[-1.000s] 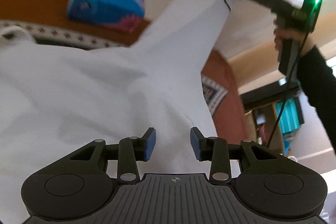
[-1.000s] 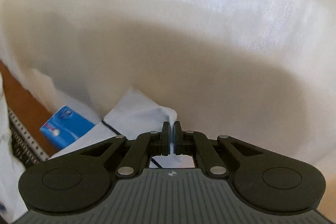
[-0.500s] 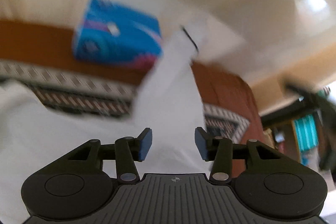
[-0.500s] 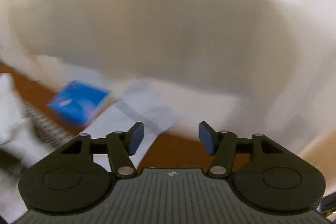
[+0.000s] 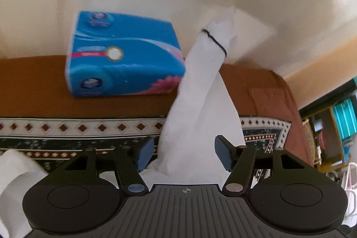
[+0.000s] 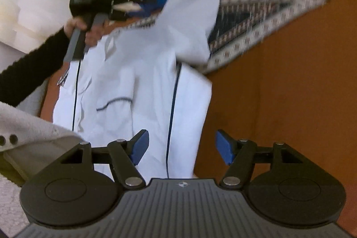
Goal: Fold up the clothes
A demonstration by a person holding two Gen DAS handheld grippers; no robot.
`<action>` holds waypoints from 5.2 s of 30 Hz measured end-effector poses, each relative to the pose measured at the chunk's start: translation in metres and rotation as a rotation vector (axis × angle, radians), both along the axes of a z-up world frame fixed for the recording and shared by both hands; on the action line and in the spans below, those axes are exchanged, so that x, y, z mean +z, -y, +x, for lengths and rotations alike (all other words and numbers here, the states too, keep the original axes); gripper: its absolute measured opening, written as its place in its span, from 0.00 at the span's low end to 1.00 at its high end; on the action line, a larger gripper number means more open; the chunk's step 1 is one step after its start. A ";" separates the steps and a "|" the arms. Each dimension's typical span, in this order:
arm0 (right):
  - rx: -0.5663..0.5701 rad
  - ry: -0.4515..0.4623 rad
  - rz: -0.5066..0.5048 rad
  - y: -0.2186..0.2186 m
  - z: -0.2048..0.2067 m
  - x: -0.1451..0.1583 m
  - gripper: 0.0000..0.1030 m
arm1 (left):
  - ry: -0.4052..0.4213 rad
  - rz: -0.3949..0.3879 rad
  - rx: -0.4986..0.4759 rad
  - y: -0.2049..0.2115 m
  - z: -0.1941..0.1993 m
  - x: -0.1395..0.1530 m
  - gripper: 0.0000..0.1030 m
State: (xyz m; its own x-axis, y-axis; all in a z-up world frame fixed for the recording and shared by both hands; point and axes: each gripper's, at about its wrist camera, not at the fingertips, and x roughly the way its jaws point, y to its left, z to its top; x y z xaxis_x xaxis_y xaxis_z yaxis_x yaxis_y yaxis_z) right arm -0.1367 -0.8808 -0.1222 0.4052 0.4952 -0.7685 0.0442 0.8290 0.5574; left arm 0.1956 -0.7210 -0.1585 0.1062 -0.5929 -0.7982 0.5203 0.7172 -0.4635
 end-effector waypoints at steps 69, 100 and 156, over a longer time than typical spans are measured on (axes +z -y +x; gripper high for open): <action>-0.099 0.220 -0.181 0.104 0.379 -0.064 0.82 | -0.016 -0.172 0.005 -0.027 -0.046 -0.035 0.56; 0.281 0.636 -0.130 -0.006 0.117 0.181 0.08 | -0.017 -0.149 0.291 -0.162 -0.090 0.060 0.61; 0.138 0.128 -0.180 -0.123 -0.067 -0.007 0.10 | 0.005 -0.029 -0.018 -0.201 -0.250 0.027 0.58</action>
State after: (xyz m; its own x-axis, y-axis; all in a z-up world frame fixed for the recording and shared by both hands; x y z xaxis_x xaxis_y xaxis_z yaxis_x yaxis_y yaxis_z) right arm -0.2033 -0.7580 -0.1295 0.4429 0.4127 -0.7959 -0.1380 0.9086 0.3943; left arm -0.0545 -0.5205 -0.1312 0.0991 -0.6177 -0.7801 0.5348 0.6942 -0.4817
